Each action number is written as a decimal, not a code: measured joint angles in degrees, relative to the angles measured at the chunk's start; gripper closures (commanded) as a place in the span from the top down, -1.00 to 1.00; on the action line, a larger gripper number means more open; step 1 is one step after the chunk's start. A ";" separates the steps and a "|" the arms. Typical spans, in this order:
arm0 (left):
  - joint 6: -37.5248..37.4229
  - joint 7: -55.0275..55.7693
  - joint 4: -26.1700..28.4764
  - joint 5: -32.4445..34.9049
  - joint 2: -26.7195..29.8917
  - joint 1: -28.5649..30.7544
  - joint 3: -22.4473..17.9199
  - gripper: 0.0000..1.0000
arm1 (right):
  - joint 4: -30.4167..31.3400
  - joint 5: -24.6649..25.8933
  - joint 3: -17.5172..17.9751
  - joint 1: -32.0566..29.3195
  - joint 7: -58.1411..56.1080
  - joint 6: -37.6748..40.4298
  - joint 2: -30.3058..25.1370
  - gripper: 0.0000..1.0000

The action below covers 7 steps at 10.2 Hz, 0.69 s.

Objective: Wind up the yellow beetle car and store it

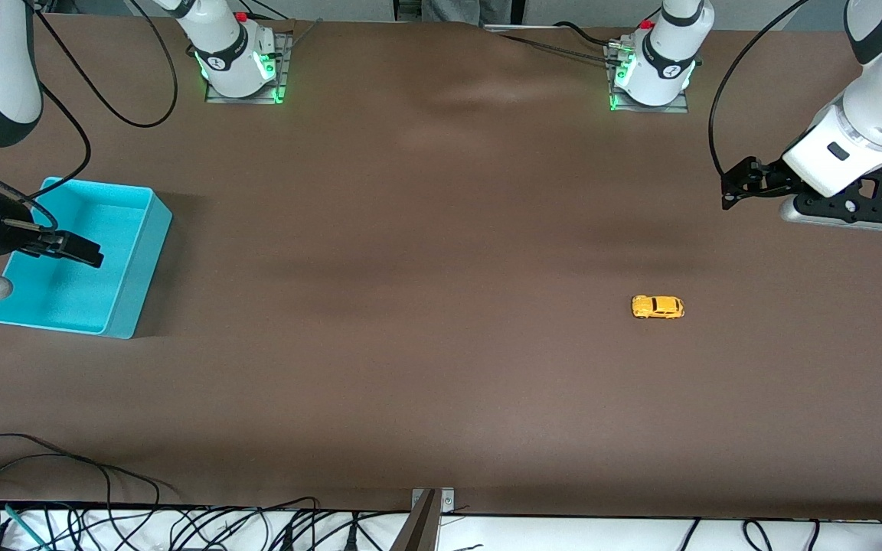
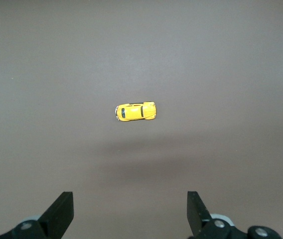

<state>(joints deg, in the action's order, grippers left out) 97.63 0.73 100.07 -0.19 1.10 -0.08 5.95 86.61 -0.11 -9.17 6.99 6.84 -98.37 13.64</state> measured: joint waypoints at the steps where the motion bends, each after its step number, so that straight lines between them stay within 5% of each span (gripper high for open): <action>1: 0.00 0.00 0.00 0.00 0.00 -0.02 0.00 1.00 | 0.00 0.00 0.00 0.00 0.00 0.00 0.00 1.00; 7: -0.12 -0.08 0.02 0.00 -1.10 -0.39 0.15 1.00 | 0.00 0.00 -0.01 -0.01 0.02 0.00 0.00 1.00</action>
<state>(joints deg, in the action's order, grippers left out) 97.51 0.65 100.09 -0.19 0.00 -0.46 6.09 86.61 -0.11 -9.18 6.98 6.86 -98.37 13.64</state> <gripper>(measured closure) 0.000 0.000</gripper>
